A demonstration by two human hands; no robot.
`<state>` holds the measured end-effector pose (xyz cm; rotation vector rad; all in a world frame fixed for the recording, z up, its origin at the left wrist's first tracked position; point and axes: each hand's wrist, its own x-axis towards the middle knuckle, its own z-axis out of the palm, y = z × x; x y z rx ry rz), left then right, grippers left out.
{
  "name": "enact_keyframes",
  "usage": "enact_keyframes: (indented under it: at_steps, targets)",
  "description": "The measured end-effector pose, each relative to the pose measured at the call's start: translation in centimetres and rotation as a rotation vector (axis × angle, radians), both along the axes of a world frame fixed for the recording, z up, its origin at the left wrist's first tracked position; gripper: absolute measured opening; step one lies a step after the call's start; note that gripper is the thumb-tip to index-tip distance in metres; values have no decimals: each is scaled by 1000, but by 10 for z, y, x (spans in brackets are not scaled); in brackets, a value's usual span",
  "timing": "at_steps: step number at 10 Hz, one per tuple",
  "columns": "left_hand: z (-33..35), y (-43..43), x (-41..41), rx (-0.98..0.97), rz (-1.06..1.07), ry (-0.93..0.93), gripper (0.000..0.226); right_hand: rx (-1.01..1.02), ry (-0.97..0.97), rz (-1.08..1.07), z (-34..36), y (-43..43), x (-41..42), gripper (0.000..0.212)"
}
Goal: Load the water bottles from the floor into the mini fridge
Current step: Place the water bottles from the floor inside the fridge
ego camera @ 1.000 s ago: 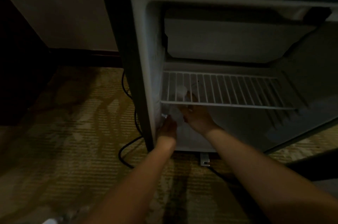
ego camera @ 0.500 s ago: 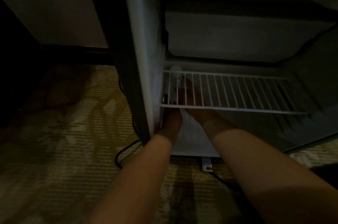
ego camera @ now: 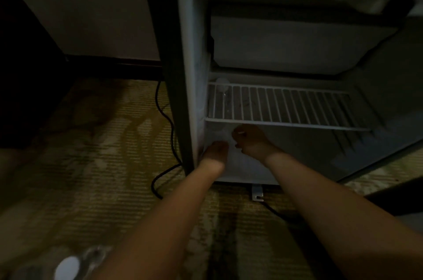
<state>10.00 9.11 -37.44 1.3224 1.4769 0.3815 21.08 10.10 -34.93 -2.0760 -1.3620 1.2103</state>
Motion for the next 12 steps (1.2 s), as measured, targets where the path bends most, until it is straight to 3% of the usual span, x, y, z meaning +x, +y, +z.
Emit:
enact_keyframes:
  at_steps: [2, 3, 5, 9, 12]
  targets:
    - [25, -37, -25, -65, -12, -119, 25, -83, -56, 92, 33, -41, -2, 32]
    - [51, -55, -42, -31, -46, -90, 30, -109, -99, 179, 61, -61, -8, 32]
    - [130, -87, -91, 85, -98, 33, 25, -40, -189, 368, 138, -96, -37, 33]
    - [245, -174, -205, 254, -252, 445, 38, 139, -401, 731, 264, -175, -137, 32]
    - [258, -282, -302, 142, -299, 576, 37, 168, -399, 813, 265, -282, -245, 32]
